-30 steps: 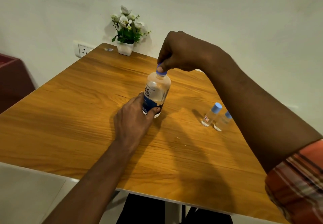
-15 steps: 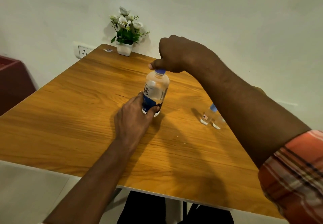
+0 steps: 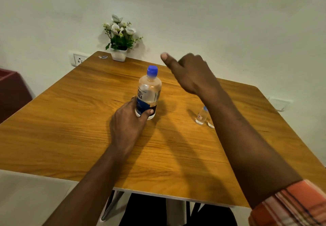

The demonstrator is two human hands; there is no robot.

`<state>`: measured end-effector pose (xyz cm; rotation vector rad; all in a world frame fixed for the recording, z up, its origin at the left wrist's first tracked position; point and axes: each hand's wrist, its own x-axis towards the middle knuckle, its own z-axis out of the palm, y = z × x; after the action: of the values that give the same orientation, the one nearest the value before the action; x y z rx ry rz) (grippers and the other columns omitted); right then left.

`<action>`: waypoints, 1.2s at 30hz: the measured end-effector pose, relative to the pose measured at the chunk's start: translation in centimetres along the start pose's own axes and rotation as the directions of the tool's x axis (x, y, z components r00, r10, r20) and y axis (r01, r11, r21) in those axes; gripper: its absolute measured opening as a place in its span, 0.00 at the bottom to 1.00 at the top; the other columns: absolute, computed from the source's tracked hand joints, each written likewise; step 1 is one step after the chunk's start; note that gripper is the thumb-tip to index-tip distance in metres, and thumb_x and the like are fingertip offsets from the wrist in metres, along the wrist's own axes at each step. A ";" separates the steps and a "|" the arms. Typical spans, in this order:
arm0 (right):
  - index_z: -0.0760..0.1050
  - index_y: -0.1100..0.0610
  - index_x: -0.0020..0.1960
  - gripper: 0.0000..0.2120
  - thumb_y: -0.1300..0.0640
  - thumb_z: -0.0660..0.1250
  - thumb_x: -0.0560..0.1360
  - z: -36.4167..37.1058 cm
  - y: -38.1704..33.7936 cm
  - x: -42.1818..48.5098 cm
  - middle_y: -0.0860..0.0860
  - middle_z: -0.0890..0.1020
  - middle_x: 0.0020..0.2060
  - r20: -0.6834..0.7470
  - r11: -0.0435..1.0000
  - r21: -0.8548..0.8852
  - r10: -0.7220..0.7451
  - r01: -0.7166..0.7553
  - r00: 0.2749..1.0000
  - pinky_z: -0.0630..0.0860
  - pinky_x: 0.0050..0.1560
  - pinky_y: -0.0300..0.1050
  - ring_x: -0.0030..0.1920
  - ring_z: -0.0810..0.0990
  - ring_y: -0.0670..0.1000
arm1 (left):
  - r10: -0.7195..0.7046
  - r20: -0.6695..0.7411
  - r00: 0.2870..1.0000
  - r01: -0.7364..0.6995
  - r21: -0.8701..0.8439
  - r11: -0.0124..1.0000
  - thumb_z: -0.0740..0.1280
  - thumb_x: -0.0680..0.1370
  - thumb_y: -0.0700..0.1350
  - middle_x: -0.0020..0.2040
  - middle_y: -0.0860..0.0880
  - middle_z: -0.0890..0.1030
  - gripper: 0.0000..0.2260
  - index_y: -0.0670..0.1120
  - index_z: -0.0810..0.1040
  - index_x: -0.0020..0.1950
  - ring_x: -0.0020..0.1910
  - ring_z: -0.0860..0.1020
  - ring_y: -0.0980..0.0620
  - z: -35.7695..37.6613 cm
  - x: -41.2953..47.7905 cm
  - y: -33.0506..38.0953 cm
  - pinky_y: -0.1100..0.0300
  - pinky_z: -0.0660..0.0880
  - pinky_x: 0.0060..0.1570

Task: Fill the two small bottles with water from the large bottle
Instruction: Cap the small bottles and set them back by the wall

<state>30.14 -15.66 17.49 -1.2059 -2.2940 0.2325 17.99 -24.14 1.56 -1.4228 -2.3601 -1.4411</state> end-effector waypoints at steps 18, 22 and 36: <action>0.83 0.55 0.40 0.06 0.56 0.70 0.75 1.7 14.2 -14.5 0.48 0.82 0.31 -0.201 0.718 0.611 0.548 -0.334 0.812 0.74 0.37 0.45 0.33 0.79 0.45 | 0.165 0.161 0.973 -0.154 -0.077 0.985 0.68 0.77 0.49 0.48 0.54 0.80 0.09 0.51 0.80 0.56 0.41 0.77 0.55 1.9 -7.3 8.1 0.59 0.73 0.37; 0.81 0.58 0.56 0.13 0.61 0.72 0.72 2.5 17.0 -14.3 0.47 0.82 0.36 -0.181 0.698 0.572 0.619 -0.431 0.764 0.73 0.38 0.39 0.35 0.78 0.43 | 0.184 0.270 0.945 -0.178 -0.046 0.983 0.66 0.77 0.51 0.51 0.55 0.81 0.10 0.52 0.81 0.57 0.47 0.79 0.52 4.1 -7.7 10.5 0.56 0.76 0.43; 0.81 0.51 0.55 0.15 0.52 0.73 0.68 5.4 17.0 -11.3 0.47 0.85 0.50 -0.159 0.814 0.334 0.545 -0.474 0.824 0.72 0.61 0.56 0.54 0.81 0.51 | 0.252 0.329 0.910 -0.294 0.083 0.952 0.66 0.77 0.48 0.51 0.46 0.83 0.11 0.46 0.80 0.57 0.52 0.78 0.44 7.9 -7.1 12.3 0.49 0.76 0.50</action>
<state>44.58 -14.25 2.12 -1.5805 -1.6124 0.5519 33.99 -21.40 2.31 -1.9774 -2.2418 -1.0349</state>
